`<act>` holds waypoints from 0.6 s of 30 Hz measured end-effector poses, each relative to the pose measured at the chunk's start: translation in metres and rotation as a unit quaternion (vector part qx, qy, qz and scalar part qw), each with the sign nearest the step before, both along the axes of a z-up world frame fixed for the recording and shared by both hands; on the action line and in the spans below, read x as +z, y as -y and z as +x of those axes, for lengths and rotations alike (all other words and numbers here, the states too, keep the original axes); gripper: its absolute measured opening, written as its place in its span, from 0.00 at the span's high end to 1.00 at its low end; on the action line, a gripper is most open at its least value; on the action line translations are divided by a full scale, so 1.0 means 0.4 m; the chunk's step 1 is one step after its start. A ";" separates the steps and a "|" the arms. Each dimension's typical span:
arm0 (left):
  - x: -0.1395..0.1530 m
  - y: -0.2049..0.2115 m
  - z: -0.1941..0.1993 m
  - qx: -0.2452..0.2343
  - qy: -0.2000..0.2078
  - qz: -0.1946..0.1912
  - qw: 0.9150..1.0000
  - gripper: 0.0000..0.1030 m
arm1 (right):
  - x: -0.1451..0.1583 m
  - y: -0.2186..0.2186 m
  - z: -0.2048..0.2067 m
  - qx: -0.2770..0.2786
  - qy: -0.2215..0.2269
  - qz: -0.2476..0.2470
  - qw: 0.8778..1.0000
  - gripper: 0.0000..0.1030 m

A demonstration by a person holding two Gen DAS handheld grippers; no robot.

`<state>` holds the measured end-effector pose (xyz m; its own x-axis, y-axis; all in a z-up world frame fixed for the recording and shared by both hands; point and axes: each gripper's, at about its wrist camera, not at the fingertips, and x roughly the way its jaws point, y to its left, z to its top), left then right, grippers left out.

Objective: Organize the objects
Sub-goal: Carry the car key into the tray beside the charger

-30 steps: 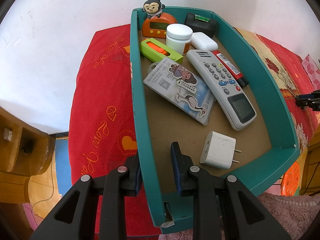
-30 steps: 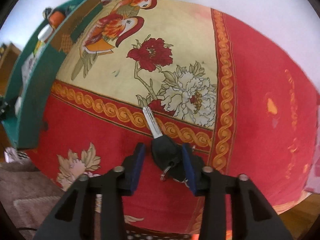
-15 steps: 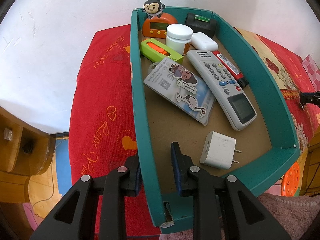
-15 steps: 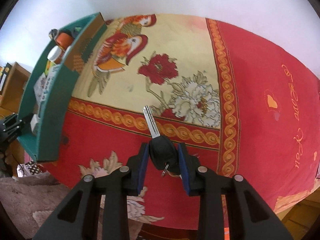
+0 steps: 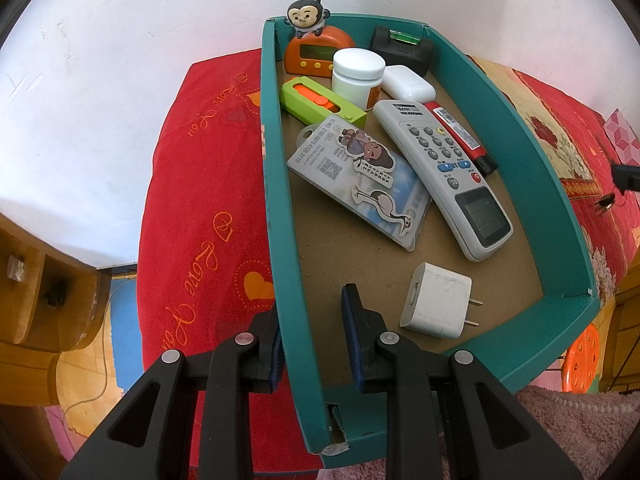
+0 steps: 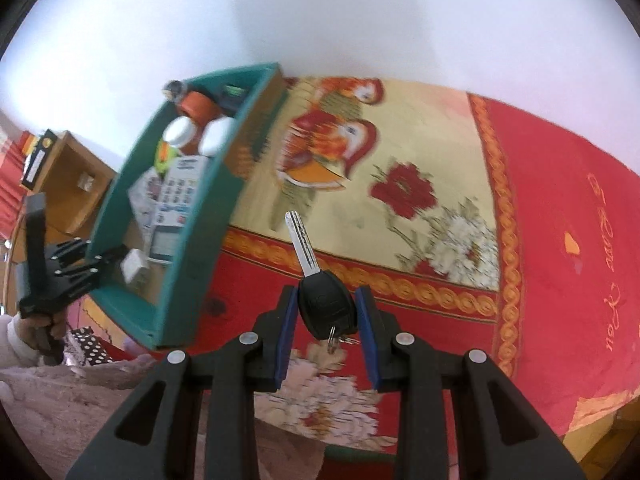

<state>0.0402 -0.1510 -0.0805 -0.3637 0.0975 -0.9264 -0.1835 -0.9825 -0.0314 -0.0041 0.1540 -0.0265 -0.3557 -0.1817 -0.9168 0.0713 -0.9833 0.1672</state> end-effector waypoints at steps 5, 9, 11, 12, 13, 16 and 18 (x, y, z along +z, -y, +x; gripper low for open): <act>0.000 0.000 -0.001 0.000 0.000 -0.001 1.000 0.76 | 0.061 0.069 -0.002 0.023 -0.031 -0.020 0.999 0.72; 0.000 0.001 0.000 0.000 0.000 -0.001 1.000 0.76 | 0.111 0.137 -0.003 0.053 -0.055 -0.031 0.997 0.72; 0.000 0.001 0.001 0.000 0.000 0.000 1.000 0.76 | 0.125 0.174 -0.005 0.069 -0.061 -0.034 0.995 0.72; 0.000 0.001 0.001 0.000 0.000 0.000 1.000 0.76 | 0.130 0.194 -0.007 0.078 -0.063 -0.036 0.994 0.72; 0.000 0.002 -0.001 0.000 -0.001 0.000 1.000 0.76 | 0.130 0.211 -0.009 0.086 -0.064 -0.038 0.994 0.72; 0.000 0.000 -0.002 0.001 -0.001 0.001 1.000 0.76 | 0.117 0.267 -0.021 0.108 -0.060 -0.049 0.991 0.72; 0.000 -0.001 -0.002 0.002 -0.001 0.001 1.000 0.76 | 0.098 0.292 -0.034 0.117 -0.051 -0.055 0.990 0.72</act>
<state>0.0393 -0.1506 -0.0805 -0.3666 0.0985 -0.9252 -0.1802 -0.9831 -0.0332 -0.0176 0.0372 0.0129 -0.3815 -0.3669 -0.8485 0.3170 -0.9141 0.2528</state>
